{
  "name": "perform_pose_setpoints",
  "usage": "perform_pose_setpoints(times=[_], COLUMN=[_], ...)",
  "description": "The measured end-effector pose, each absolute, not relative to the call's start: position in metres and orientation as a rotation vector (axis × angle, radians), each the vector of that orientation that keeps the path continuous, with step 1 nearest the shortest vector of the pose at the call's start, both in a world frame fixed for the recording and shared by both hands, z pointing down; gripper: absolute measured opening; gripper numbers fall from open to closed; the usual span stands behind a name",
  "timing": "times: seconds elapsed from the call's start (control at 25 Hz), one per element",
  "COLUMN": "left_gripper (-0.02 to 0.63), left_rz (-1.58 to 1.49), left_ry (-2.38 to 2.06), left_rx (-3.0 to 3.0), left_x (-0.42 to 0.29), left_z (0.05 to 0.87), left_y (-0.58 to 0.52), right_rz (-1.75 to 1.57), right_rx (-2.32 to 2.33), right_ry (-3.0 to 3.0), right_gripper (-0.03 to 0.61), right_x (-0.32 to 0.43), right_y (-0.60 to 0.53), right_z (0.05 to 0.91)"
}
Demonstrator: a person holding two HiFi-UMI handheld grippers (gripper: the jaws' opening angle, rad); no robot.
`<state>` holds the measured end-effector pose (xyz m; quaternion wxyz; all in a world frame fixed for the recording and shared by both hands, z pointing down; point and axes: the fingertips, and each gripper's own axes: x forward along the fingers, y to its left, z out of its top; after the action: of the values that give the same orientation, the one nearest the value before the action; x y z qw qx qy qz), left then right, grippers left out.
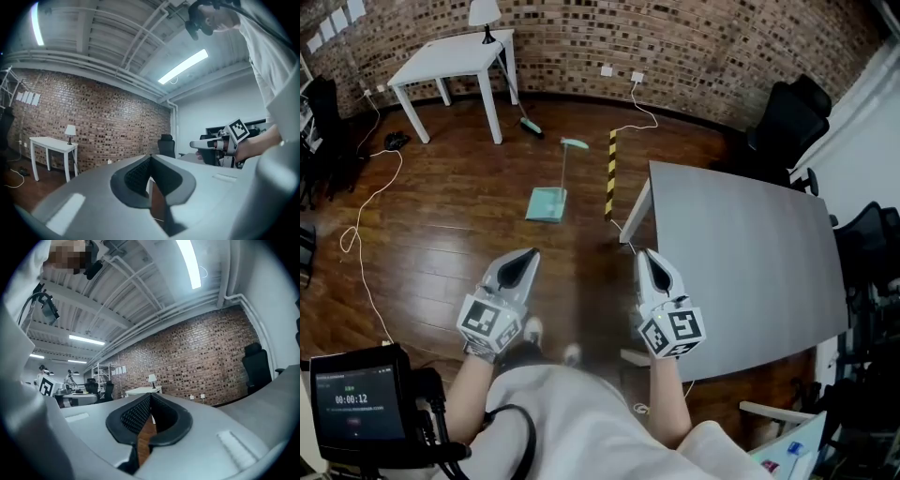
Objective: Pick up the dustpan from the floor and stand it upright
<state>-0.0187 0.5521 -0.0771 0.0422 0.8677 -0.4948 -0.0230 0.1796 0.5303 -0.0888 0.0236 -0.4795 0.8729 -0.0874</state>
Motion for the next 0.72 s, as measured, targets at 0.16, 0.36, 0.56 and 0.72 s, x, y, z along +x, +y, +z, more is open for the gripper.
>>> perform_pose_setpoints(times=[0.16,0.36,0.56,0.72], left_gripper=[0.002,0.000,0.000,0.000], left_rz=[-0.110,-0.143,-0.097,-0.092], left_ry=[-1.507,-1.529,-1.547,-1.549], left_rx=[2.639,2.639,2.651,2.658], left_x=[-0.018,-0.028,-0.046,-0.056], left_z=[-0.081,-0.089,-0.095,-0.095], left_y=[0.571,0.569,0.564,0.560], right_rz=[-0.280,-0.253,-0.194,-0.195], right_rx=[-1.426,-1.464,-1.506,-1.538], right_ry=[2.711,2.644,2.654,2.659], right_gripper=[0.014,0.012,0.012,0.012], right_x=[0.176,0.178,0.163,0.155], right_y=[0.551,0.552,0.554,0.549], right_z=[-0.096,-0.109,-0.116,-0.110])
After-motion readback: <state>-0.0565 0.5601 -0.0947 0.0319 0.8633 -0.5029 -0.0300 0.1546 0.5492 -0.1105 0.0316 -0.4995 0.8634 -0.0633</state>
